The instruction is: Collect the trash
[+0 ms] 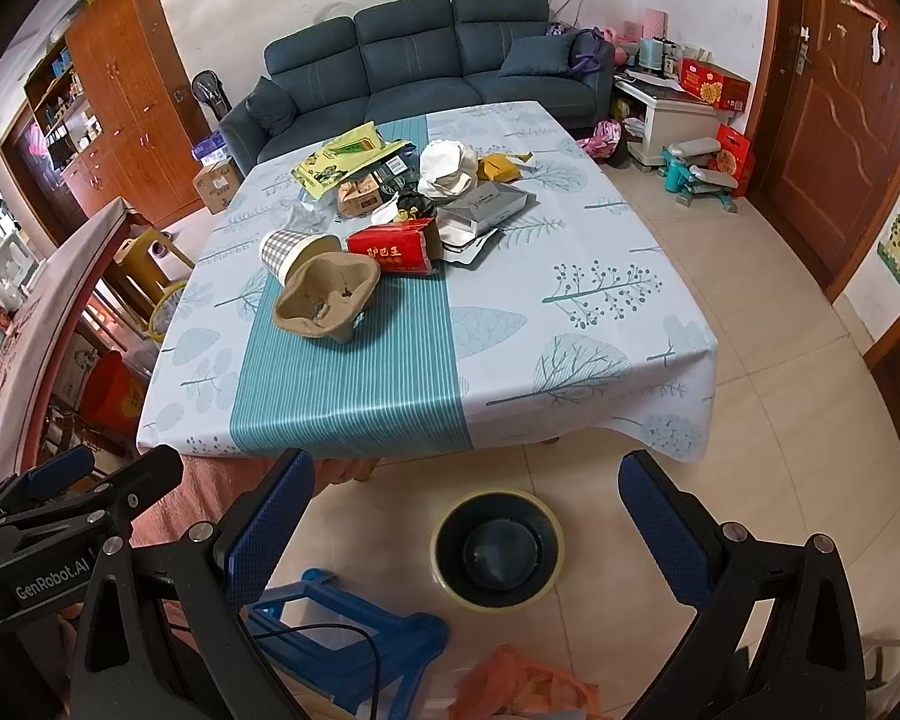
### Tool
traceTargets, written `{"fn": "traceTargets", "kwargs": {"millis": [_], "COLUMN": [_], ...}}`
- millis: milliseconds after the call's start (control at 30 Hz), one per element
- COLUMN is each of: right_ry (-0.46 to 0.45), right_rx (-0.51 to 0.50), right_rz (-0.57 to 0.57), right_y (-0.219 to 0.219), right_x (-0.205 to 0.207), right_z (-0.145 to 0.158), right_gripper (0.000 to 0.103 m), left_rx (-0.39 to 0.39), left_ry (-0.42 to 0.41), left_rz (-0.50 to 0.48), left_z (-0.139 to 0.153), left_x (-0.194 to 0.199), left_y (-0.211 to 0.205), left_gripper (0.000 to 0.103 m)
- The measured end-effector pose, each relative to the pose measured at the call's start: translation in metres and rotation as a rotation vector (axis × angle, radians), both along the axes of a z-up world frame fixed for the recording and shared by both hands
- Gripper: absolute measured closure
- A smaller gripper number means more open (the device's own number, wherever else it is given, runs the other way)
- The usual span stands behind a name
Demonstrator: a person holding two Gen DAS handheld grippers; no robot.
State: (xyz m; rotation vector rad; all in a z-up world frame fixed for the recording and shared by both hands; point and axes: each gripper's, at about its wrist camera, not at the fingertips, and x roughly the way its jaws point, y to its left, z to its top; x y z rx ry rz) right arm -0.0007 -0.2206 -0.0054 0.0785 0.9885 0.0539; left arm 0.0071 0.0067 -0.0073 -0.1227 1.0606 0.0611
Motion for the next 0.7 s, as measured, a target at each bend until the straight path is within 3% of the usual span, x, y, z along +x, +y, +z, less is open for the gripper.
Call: {"fn": "traceTargets", "kwargs": {"millis": [700], "right_ry": [0.000], "right_rx": [0.004], "right_rz": [0.001], "right_y": [0.0009], "right_x": [-0.0001], "right_z": [-0.0022], "right_gripper": [0.000], "left_rx": [0.000], "left_ry": [0.013], "left_rz": [0.005], "left_z": [-0.0043], "left_x": [-0.0001], "left_y": [0.0025], "left_gripper": [0.002]}}
